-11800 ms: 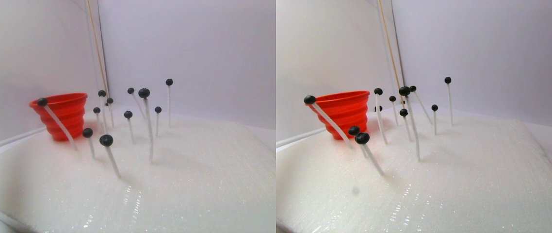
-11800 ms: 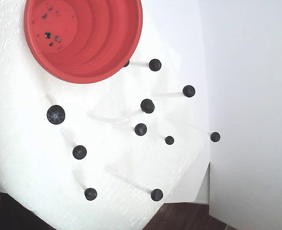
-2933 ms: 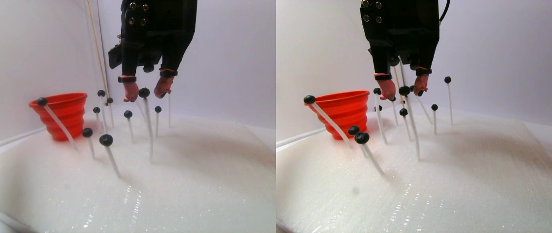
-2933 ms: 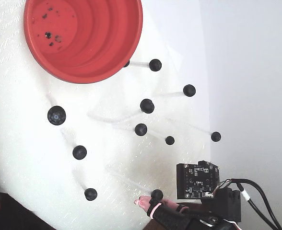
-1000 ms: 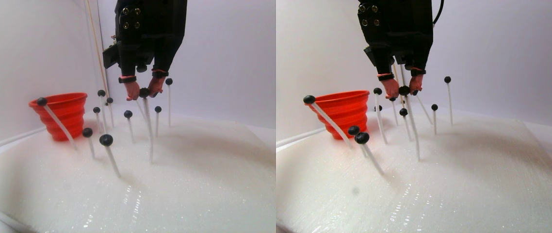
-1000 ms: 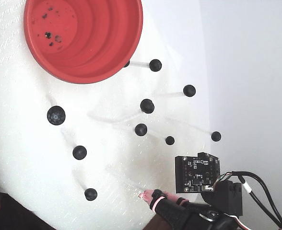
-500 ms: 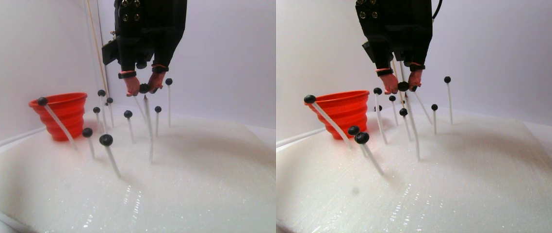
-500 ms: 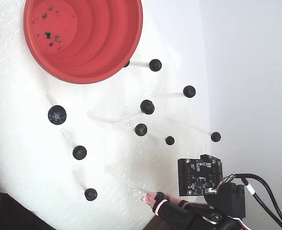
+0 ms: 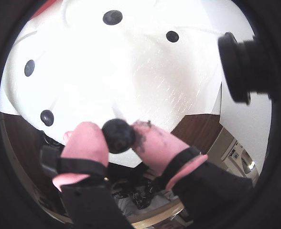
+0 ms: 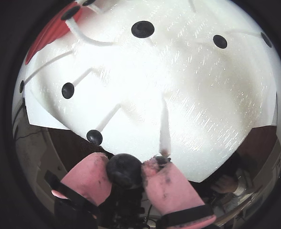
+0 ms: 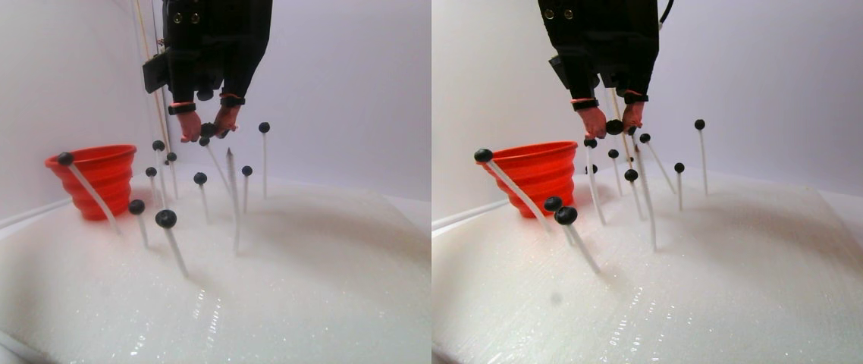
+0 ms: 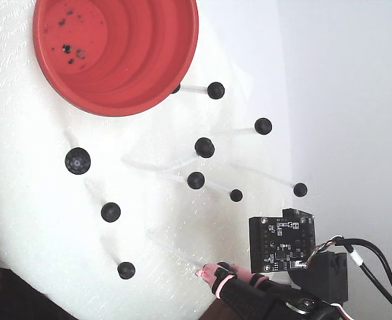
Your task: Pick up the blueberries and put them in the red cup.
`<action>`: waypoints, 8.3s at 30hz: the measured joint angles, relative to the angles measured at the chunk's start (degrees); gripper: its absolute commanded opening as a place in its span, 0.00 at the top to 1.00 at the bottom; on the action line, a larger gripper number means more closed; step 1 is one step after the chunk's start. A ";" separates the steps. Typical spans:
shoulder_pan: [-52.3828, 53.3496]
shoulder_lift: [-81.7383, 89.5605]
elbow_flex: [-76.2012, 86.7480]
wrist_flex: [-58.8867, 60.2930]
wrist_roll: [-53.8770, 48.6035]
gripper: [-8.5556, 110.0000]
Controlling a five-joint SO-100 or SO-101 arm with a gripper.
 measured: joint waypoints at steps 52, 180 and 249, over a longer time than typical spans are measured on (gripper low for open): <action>-16.79 1.05 -9.58 -4.22 6.24 0.83; -15.12 -3.08 -14.06 -3.08 5.45 0.79; -12.22 -23.38 -15.64 -23.29 7.38 0.76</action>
